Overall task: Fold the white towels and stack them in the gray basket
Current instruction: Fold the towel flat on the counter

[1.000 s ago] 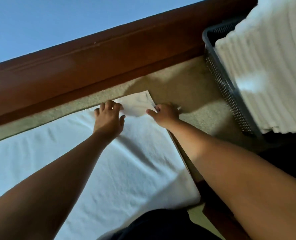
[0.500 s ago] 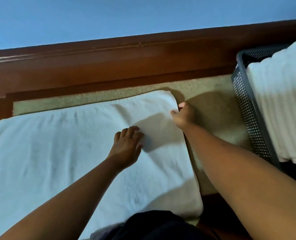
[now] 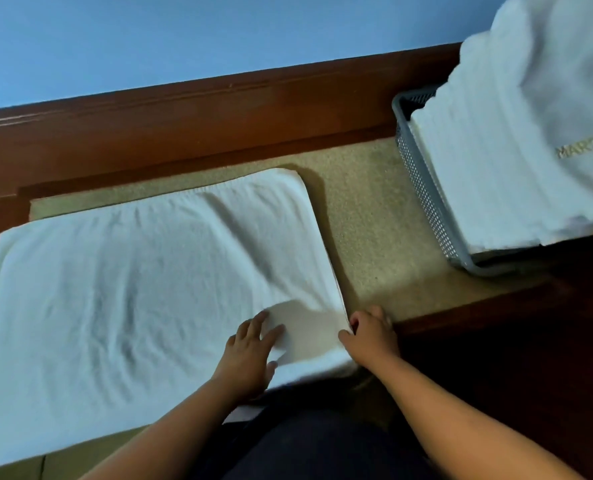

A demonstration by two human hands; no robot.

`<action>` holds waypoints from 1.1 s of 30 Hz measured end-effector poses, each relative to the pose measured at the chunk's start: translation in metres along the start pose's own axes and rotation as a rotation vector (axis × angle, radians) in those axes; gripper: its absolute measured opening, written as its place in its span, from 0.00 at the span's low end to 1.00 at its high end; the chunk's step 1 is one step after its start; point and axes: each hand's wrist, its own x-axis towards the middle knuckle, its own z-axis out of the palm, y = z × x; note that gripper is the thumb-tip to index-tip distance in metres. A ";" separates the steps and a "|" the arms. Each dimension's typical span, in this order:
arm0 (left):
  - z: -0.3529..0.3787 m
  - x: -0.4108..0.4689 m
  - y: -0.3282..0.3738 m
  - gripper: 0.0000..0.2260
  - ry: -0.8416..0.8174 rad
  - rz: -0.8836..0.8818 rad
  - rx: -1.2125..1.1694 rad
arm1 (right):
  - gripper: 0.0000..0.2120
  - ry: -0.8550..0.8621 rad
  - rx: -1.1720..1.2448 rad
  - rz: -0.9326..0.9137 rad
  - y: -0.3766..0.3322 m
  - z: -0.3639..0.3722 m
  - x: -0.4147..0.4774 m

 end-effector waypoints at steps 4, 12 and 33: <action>0.010 -0.018 0.017 0.32 -0.077 -0.043 0.047 | 0.12 -0.005 -0.042 -0.059 0.007 0.000 -0.013; 0.030 -0.045 0.032 0.32 -0.084 -0.092 -0.024 | 0.13 0.055 0.049 0.026 0.030 -0.004 -0.023; 0.048 -0.191 -0.182 0.25 0.267 -0.772 -0.324 | 0.22 -0.088 -0.340 -0.614 -0.141 0.094 -0.081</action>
